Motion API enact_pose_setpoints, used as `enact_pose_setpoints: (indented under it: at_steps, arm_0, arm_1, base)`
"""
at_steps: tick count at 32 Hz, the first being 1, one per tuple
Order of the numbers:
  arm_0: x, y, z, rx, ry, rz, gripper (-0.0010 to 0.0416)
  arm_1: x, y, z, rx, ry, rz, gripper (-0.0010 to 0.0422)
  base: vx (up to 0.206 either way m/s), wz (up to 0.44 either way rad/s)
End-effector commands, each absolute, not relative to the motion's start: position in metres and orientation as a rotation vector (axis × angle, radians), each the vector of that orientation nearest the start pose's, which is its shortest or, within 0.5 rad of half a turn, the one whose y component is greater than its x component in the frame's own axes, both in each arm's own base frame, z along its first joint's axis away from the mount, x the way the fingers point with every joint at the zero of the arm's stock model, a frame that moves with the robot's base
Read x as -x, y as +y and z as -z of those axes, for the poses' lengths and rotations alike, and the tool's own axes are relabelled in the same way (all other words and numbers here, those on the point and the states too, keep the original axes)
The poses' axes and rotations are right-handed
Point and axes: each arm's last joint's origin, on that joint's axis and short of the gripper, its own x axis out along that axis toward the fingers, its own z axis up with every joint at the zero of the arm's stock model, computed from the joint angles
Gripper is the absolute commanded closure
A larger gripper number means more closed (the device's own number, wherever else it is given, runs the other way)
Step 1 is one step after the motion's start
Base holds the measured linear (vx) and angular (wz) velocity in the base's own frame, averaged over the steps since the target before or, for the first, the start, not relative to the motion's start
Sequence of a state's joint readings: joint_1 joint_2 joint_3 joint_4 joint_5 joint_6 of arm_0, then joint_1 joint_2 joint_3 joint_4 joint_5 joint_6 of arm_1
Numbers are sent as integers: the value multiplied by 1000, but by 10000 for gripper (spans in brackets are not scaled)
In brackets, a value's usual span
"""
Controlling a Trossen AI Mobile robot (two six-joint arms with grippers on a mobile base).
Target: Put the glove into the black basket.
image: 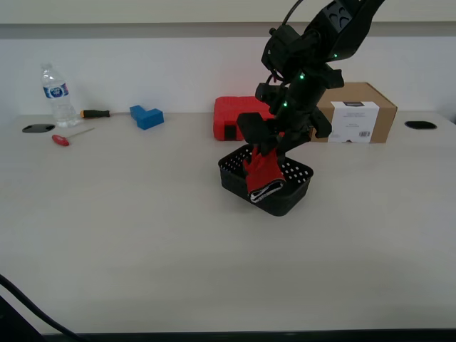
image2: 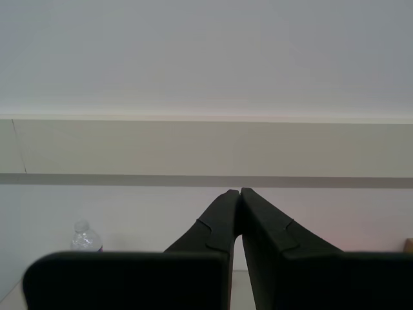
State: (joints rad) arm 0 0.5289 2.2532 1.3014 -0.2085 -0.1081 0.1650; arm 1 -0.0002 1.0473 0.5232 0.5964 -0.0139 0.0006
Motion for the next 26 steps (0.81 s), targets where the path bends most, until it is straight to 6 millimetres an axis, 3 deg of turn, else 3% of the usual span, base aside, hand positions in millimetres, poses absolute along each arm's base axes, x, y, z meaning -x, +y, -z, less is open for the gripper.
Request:
enact_pose_setpoints:
  at_steps: [1, 5, 8, 13, 26]
  arm_0:
    - [-357, 213, -57, 106, 1196, -465, 239]
    - [-356, 212, -67, 117, 1198, -469, 241]
    - [-356, 210, -96, 123, 1140, -451, 241]
    - [-355, 210, -123, 128, 1069, -477, 241]
    - [-357, 209, -129, 125, 1041, -482, 241]
  arm_1:
    - [-227, 0, -269, 0, -76, -15, 412]
    - [-227, 0, -269, 0, -76, -15, 412]
    - [-227, 0, -269, 0, -77, -14, 412]
    - [-227, 0, -269, 0, -76, -14, 412]
    - [-227, 0, -269, 0, -76, -14, 412]
  base:
    - [0, 0]
    - [0, 0]
    - [0, 0]
    - [0, 0]
    - [0, 0]
